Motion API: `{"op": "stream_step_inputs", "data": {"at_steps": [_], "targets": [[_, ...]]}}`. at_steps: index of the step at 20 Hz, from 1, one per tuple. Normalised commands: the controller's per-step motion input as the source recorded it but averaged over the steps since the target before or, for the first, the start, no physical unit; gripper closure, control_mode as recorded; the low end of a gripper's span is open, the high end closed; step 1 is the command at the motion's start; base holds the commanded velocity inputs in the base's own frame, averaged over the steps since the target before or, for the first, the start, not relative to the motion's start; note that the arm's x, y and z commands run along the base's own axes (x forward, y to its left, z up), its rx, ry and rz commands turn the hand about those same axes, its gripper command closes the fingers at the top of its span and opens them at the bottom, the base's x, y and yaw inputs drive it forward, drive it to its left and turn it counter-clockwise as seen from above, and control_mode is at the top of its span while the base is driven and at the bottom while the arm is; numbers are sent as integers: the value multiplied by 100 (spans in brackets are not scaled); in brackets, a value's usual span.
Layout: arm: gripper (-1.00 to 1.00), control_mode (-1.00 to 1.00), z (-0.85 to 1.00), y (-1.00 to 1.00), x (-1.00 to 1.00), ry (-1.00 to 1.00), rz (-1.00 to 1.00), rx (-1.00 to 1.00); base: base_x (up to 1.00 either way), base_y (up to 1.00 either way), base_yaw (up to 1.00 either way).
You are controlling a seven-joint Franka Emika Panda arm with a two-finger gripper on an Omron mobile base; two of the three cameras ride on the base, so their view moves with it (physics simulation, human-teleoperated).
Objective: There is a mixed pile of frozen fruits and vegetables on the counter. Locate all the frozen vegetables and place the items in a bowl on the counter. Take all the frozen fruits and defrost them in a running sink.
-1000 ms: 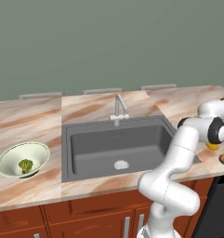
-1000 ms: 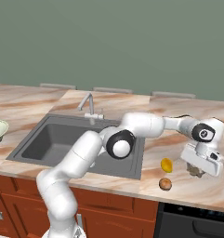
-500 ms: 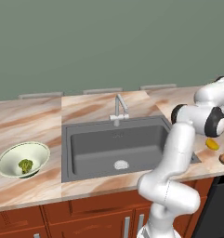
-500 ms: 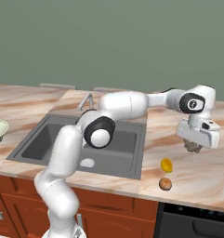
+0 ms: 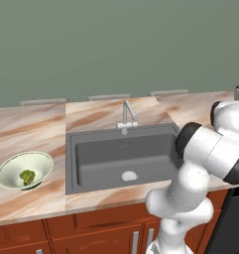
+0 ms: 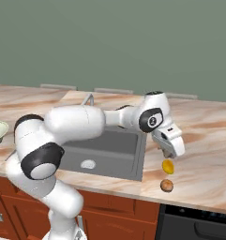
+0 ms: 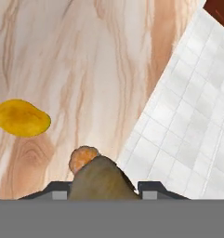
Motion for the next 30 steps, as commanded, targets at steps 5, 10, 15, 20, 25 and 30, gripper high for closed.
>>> {"op": "stream_step_inputs", "data": {"at_steps": [5, 10, 15, 20, 25, 30], "targets": [[100, -100, 0, 100, 22, 6, -29, -10, 0, 0, 0], [100, -100, 18, 100, 4, 16, -15, -1, 0, 0, 0], [100, -100, 24, 100, 14, 19, -3, 1, 0, 0, 0], [100, -100, -4, 100, 47, 17, 13, 2, 0, 0, 0], [100, -100, -22, 100, 19, 18, 51, 1, 0, 0, 0], [100, -100, 0, 100, 9, 30, 64, 15, 0, 0, 0]]}}
